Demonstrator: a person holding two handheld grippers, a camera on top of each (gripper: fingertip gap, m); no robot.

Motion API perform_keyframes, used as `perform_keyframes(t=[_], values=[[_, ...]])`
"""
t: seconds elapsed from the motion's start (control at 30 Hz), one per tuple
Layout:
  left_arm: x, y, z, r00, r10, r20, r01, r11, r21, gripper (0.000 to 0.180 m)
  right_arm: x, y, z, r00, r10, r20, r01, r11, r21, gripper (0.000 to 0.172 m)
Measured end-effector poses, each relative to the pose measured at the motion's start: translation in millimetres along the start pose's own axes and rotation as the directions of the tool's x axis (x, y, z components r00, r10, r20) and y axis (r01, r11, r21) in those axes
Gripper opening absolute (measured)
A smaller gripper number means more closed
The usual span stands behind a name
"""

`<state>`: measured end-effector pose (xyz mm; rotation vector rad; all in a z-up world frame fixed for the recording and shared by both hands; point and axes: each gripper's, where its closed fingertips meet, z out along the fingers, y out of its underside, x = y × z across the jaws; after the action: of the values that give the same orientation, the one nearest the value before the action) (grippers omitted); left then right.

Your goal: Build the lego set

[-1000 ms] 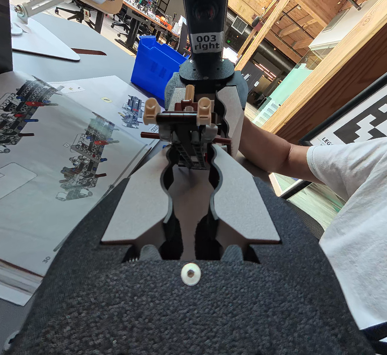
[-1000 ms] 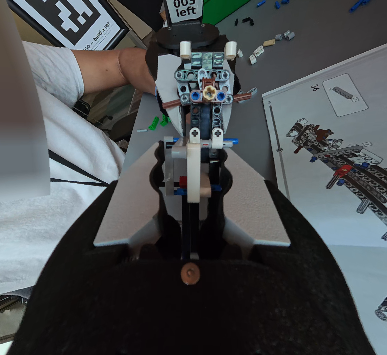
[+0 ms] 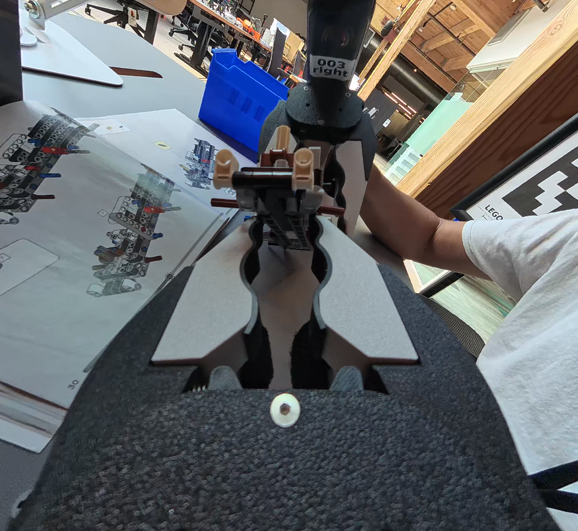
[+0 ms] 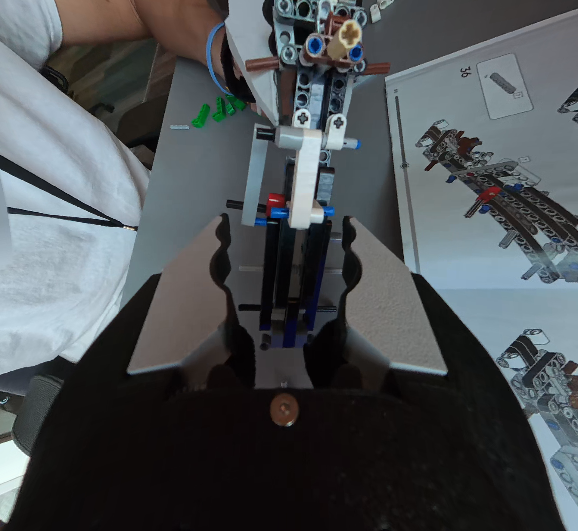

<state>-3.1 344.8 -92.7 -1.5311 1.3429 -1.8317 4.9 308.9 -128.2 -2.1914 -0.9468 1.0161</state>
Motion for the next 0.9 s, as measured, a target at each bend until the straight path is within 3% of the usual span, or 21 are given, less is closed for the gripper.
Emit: perform_keyframes(t=[0.13,0.63,0.9], values=[[-0.6,-0.1,0.0,1.0,-0.002,0.003,0.002,1.0,0.001,0.028,-0.3,0.3,4.9,0.999,0.019,0.028,-0.019,1.0,0.006,0.058],[-3.6,2.1,1.5,1.0,-0.015,0.02,0.015,1.0,-0.013,0.027,0.7,2.7,4.4,0.997,0.018,0.074,-0.019,1.0,0.018,0.057],[-2.9,1.4,-0.2,1.0,-0.016,0.014,0.016,1.0,-0.008,0.027,-1.5,1.6,7.1,0.991,0.094,0.099,-0.097,0.995,0.028,0.058]])
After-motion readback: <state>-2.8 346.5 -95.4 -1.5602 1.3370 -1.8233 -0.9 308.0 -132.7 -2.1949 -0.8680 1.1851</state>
